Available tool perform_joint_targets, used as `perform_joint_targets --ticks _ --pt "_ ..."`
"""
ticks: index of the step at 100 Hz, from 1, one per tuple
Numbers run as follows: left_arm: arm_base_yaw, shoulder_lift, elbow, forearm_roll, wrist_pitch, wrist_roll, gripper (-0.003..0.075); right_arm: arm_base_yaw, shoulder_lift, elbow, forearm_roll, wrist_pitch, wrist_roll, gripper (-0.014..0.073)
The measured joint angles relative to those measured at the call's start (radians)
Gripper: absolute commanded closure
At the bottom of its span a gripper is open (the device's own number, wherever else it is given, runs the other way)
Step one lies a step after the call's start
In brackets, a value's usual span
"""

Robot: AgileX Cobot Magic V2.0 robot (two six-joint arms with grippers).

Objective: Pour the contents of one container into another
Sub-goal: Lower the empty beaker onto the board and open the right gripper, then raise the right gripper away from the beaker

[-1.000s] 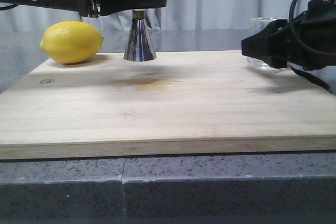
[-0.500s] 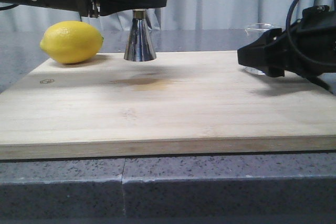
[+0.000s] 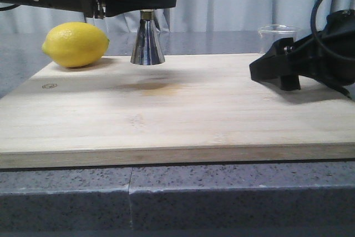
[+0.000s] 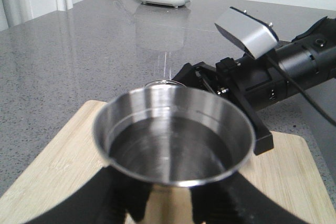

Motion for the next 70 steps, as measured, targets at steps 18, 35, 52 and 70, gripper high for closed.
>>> perform_joint_targets --ticks 18,35,52,70 --pt "0.0 0.0 0.0 0.0 0.0 0.0 0.0461 0.0 -0.121 0.0 0.0 0.188 0.08 -0.0015" --pt "0.0 0.0 0.0 0.0 0.0 0.0 0.0461 0.036 -0.282 0.0 0.0 0.402 0.136 -0.0013" --pt "0.0 0.0 0.0 0.0 0.0 0.0 0.0461 0.094 -0.45 0.0 0.006 0.622 0.148 -0.0013" --pt "0.0 0.0 0.0 0.0 0.0 0.0 0.0461 0.121 -0.621 0.0 0.019 0.778 0.149 -0.0013"
